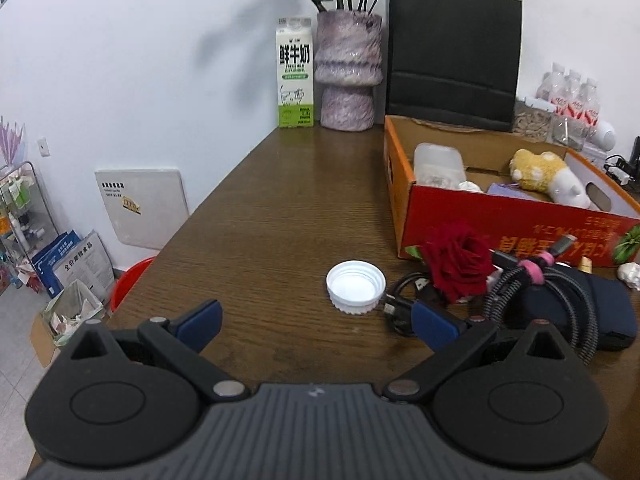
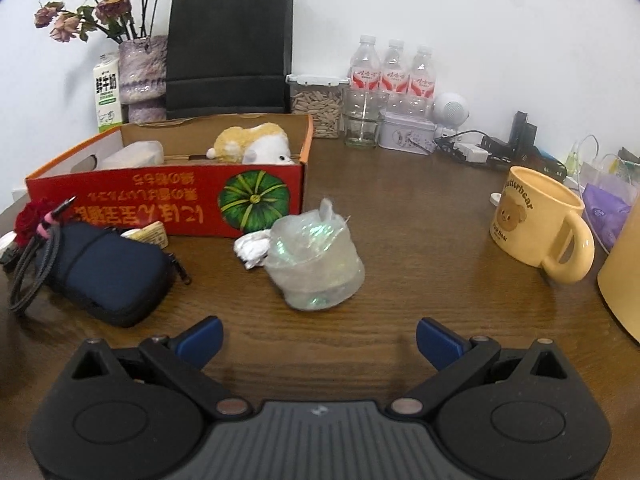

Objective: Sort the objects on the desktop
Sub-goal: 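Withdraw both tools from the box toward the table items, then grasp the white bottle cap with the left tool while the right tool grasps the frosted cup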

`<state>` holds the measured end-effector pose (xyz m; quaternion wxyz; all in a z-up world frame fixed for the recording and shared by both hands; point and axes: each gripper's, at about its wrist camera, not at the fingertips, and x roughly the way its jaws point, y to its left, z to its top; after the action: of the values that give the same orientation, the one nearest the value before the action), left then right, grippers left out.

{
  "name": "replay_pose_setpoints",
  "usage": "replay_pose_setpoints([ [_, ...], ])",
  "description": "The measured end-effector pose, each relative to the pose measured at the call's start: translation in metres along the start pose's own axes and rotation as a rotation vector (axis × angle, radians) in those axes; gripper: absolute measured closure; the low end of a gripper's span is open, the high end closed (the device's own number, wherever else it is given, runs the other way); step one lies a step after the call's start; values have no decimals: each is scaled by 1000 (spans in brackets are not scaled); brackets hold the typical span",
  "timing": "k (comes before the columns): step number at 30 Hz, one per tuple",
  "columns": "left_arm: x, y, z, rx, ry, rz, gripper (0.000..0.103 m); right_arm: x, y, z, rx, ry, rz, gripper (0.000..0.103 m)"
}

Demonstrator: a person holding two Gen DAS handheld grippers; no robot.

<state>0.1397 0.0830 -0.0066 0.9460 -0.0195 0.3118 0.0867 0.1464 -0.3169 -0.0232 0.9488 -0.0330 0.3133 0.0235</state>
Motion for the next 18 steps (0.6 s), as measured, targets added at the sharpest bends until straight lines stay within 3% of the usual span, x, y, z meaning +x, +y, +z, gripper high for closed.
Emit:
replay_pose_setpoints([
  [10,40,-6,13,12,39,-4,9,31,-4,20,-16,-8,-18,0],
  [18,54,-5,14,-21,68,-3,42,47,-5,25,3,-5,4,2],
])
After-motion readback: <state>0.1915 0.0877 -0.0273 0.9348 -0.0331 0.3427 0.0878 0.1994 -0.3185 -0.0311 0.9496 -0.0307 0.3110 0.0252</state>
